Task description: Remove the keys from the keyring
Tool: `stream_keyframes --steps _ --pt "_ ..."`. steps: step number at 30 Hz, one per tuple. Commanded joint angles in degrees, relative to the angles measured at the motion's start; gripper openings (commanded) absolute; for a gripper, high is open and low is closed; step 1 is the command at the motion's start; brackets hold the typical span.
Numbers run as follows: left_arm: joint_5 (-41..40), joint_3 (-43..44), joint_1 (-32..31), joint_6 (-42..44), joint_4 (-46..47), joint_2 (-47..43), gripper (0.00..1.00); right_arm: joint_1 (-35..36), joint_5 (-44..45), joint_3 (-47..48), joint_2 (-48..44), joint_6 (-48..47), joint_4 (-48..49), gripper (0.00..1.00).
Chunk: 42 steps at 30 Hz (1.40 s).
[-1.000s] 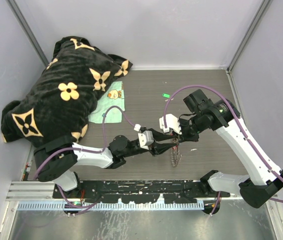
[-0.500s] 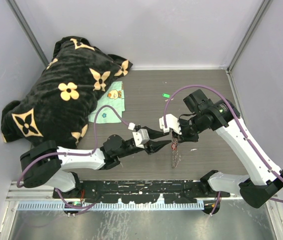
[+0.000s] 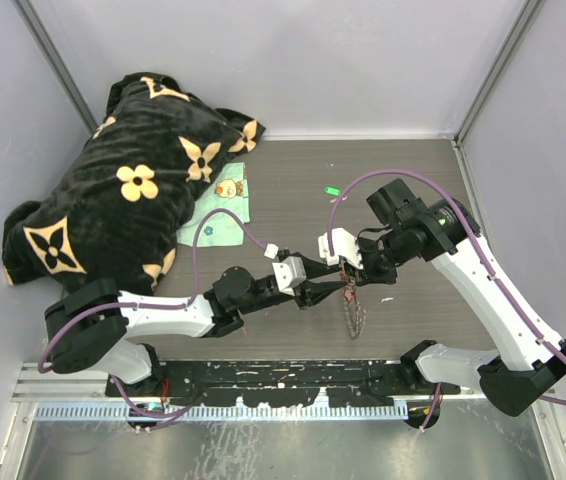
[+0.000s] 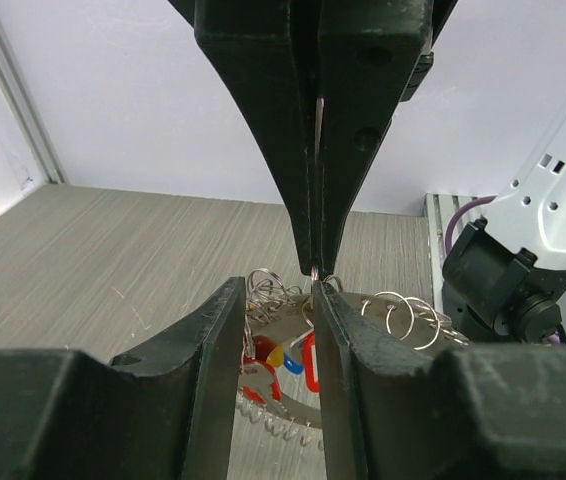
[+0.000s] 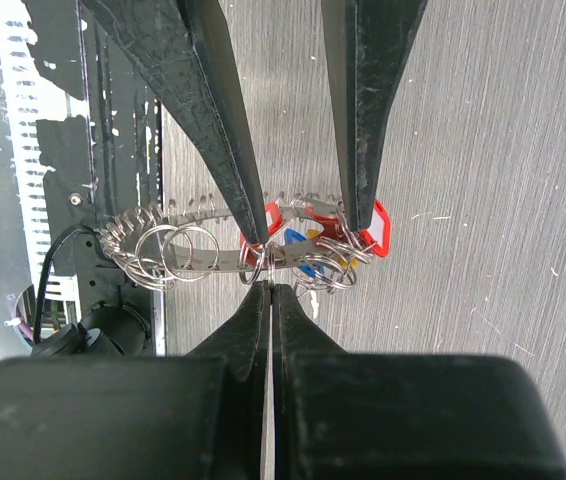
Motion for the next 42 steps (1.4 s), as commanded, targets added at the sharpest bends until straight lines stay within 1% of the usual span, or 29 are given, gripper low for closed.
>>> stream_keyframes --steps 1,10,25,33,42 --pt "0.31 2.07 0.12 1.14 2.19 0.12 0.35 0.31 -1.96 1.26 -1.6 0.27 0.84 0.01" --pt "0.81 2.86 0.12 1.31 1.0 0.12 0.35 0.31 -2.18 1.24 -1.61 0.2 0.82 0.01" --pt "4.06 4.09 -0.15 0.28 0.67 1.42 0.34 0.31 -2.21 1.34 -1.53 0.19 0.83 0.01" --pt "3.17 4.75 -0.15 0.81 -0.8 1.82 0.32 0.31 -2.3 1.31 -1.7 0.29 0.86 0.01" --pt "1.37 3.39 -0.16 0.78 -0.28 -0.61 0.31 0.31 -2.33 1.26 -1.85 0.3 0.82 0.01"
